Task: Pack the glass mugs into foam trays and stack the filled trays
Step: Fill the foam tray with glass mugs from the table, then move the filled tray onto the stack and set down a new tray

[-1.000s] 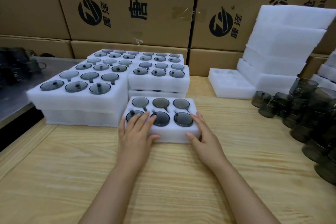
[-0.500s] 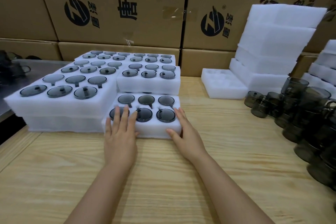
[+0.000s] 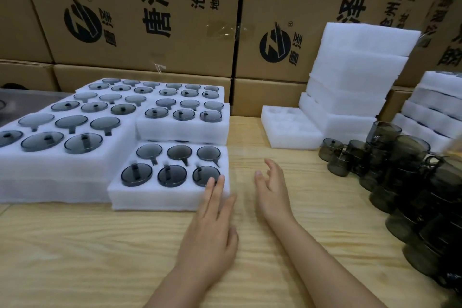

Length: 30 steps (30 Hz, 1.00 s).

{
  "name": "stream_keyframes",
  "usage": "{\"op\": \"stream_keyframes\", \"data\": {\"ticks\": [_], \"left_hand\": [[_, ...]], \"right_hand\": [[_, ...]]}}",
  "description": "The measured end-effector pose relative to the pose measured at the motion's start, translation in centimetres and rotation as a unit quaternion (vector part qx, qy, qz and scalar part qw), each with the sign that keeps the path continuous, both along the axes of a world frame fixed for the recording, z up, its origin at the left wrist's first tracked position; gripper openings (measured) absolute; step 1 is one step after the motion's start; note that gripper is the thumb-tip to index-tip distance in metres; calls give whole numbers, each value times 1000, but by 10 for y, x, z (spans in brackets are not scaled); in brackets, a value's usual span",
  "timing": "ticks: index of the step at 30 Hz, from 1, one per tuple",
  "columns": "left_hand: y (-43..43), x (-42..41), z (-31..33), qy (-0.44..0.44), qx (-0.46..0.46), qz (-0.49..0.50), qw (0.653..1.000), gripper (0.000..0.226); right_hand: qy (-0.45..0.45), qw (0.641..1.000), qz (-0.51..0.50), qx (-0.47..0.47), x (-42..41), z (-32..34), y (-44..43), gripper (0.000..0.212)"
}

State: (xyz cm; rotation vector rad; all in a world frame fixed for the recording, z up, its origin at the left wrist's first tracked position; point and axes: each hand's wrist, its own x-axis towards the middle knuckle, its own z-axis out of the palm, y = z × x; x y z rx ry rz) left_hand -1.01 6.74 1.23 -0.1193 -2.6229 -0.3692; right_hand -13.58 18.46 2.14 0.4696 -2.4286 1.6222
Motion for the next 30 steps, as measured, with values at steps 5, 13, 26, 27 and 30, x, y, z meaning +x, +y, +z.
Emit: {"op": "stream_keyframes", "data": {"ticks": [5, 13, 26, 27, 30], "left_hand": [[0, -5, 5, 52, -4, -1, 999, 40], [-1, -23, -4, 99, 3, 0, 995, 30], [-2, -25, -4, 129, 6, 9, 992, 31], [-3, -23, -4, 119, 11, 7, 993, 34], [-2, -14, -2, 95, 28, 8, 995, 35]], "right_hand": [[8, 941, -95, 324, -78, -4, 11, 72], [81, 893, -198, 396, -163, 0, 12, 74], [269, 847, -195, 414, -115, 6, 12, 45], [276, 850, -191, 407, -100, 6, 13, 46], [286, 860, -179, 383, -52, 8, 17, 49]]}}
